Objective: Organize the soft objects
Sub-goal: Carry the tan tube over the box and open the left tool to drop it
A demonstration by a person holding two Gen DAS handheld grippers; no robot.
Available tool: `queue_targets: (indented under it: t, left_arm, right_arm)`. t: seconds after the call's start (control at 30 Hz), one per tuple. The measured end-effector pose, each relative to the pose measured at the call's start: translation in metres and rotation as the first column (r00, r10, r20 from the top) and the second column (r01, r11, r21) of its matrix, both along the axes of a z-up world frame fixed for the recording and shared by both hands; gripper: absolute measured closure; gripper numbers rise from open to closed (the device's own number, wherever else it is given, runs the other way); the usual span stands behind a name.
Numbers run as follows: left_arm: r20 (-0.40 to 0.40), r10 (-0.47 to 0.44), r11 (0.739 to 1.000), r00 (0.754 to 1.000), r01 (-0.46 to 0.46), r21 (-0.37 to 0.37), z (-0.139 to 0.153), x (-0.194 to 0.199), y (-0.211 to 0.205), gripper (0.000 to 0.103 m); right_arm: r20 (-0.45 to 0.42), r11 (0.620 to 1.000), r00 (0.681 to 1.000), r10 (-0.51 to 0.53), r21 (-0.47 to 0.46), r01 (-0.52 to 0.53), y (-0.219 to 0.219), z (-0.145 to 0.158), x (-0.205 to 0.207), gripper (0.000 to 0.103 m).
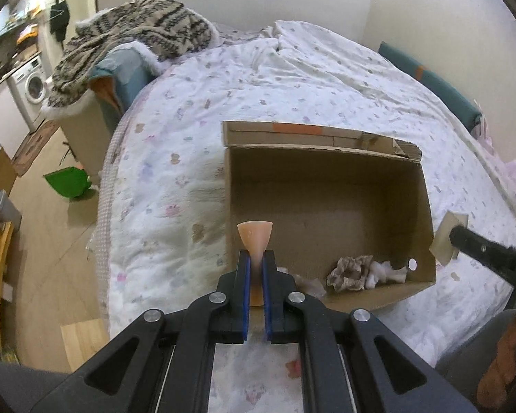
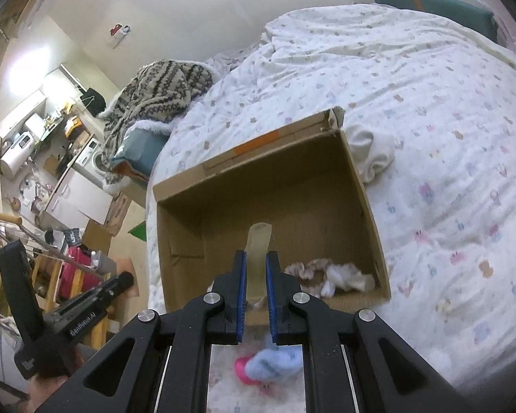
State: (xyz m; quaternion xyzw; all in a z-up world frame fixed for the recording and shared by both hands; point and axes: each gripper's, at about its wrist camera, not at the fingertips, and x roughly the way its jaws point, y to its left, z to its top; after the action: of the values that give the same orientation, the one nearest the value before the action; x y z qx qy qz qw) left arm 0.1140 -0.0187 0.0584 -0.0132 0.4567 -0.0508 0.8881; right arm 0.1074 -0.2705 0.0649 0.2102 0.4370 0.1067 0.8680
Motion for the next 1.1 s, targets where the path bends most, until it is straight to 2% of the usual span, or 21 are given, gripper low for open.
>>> queue_targets:
  t: [0.13, 0.33, 0.53, 0.77, 1.1]
  left_arm:
    - [-0.011, -0.026, 1.0, 1.0, 0.026, 0.018, -0.014, 0.018, -0.013, 0.097]
    - [-0.019, -0.066, 0.997, 0.998, 0.067, 0.031, -0.045, 0.033, -0.025, 0.097]
    - [-0.072, -0.076, 0.997, 0.994, 0.078, 0.014, -0.079, 0.043, -0.027, 0.097]
    - [-0.106, -0.079, 0.997, 0.991, 0.079, 0.0, -0.092, 0.05, -0.031, 0.097]
    - [-0.13, -0.103, 0.995, 0.986, 0.104, 0.002, -0.103, 0.053, -0.038, 0.096]
  right_arm:
    - [-0.023, 1.0, 1.0, -0.002, -0.025, 0.001, 0.0, -0.012, 0.016, 0.091]
    - [-0.105, 0.999, 0.994, -0.023, -0.05, 0.018, -0.003, -0.049, 0.029, 0.091]
    - [-0.16, 0.996, 0.987, -0.007, -0.086, -0.006, 0.006, -0.075, 0.038, 0.091]
    - [-0.194, 0.994, 0.981, 0.02, -0.103, -0.041, 0.016, -0.09, 0.045, 0.09]
    - [-0.236, 0.993, 0.972, 0.005, -0.111, -0.032, 0.011, -0.104, 0.051, 0.09]
